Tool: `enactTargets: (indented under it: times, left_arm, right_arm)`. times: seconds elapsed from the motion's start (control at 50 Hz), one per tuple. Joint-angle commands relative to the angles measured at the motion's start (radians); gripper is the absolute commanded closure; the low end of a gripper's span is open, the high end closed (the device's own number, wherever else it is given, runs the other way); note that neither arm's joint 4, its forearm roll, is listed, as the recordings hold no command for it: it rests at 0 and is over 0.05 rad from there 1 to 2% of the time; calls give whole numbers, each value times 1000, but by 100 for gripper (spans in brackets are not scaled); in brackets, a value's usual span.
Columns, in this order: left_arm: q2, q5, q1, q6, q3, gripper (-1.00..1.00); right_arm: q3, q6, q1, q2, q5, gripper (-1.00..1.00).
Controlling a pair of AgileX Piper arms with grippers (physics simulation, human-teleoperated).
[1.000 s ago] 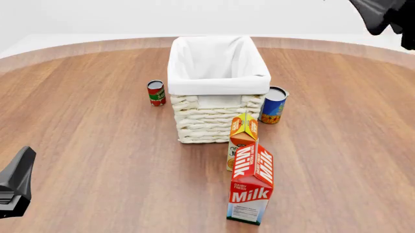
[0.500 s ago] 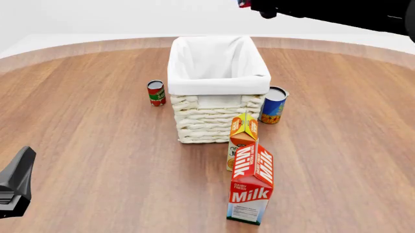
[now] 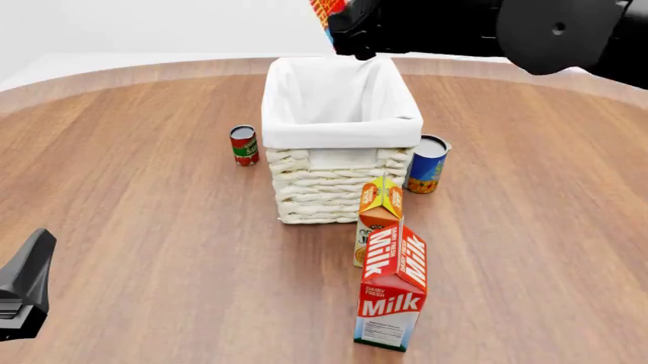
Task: Pick up the butter and put it in the basket.
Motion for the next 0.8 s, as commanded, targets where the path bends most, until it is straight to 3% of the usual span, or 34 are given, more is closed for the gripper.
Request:
enactTargets:
  times: [0.02, 0.26, 0.8]
  left_arm:
    - [0, 0, 0, 0, 0, -100]
    - [0, 0, 0, 0, 0, -100]
    - [0, 0, 0, 0, 0, -100]
  right_arm:
    - [-35, 6, -16, 84, -31, 100]
    - [-7, 0, -49, 156, -73, 100]
    - [-59, 3, -82, 253, -90, 100]
